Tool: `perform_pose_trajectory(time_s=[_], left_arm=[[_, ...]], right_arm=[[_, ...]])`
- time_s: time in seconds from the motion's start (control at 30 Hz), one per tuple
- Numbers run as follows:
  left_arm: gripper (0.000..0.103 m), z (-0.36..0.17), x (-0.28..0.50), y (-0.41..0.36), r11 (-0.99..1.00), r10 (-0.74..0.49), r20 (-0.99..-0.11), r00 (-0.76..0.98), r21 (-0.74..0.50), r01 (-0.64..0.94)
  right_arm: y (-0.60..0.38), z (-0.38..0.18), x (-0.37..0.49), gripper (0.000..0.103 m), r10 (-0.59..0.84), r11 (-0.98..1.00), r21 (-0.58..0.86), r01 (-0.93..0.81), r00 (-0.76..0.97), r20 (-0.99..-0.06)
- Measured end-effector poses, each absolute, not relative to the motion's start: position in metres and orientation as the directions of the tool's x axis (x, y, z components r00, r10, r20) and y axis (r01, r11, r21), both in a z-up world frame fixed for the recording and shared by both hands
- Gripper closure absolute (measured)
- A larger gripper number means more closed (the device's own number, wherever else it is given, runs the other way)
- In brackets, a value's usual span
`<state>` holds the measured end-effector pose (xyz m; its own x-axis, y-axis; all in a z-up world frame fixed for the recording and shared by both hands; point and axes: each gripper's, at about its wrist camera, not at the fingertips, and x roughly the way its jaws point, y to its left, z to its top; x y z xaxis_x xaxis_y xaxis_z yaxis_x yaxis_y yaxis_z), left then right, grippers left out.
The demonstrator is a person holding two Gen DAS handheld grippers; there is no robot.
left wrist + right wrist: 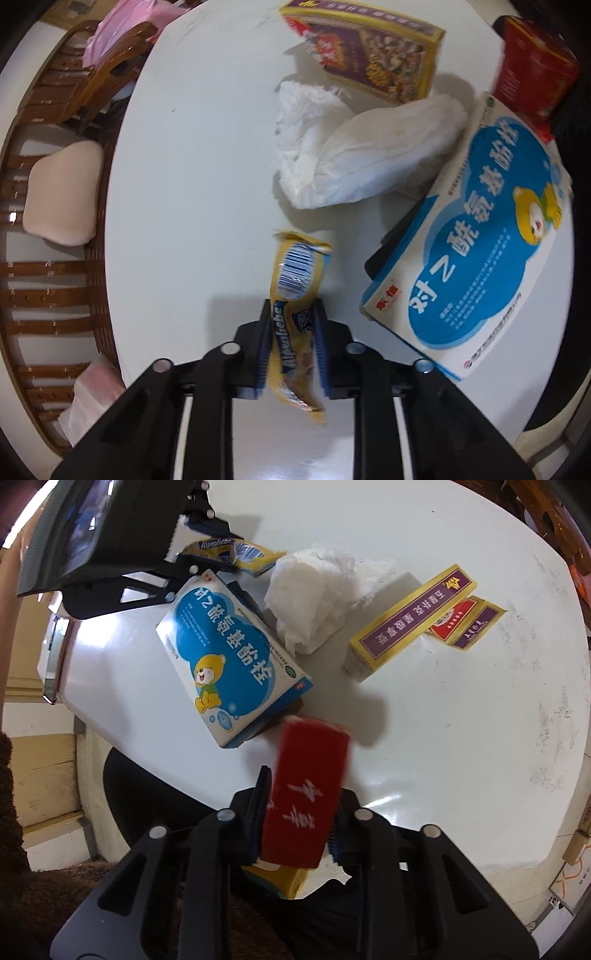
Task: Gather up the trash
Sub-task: 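Lift the yellow wrapper and red box off the table with both grippers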
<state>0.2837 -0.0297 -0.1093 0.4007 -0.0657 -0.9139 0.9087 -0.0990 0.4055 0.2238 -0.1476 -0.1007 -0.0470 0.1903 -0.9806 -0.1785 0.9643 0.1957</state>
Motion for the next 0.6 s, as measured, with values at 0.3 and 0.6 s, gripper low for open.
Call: perform_pose_trajectory(time_s=[0.3,0.6], left_arm=[[0.091,-0.111,0.294,-0.024,0.067,-0.026,-0.911,0.411,0.408,0.91],[0.093,-0.101,0.301,0.004,0.212,-0.014,-0.903,0.43,0.418,0.884]], right_arm=[[-0.15,-0.093,0.222,0.081,0.148,0.969,0.145,-0.199,0.003,-0.989],[-0.144,-0.083,0.212,0.081,0.093,0.974,0.078,-0.214,0.059,-0.994]])
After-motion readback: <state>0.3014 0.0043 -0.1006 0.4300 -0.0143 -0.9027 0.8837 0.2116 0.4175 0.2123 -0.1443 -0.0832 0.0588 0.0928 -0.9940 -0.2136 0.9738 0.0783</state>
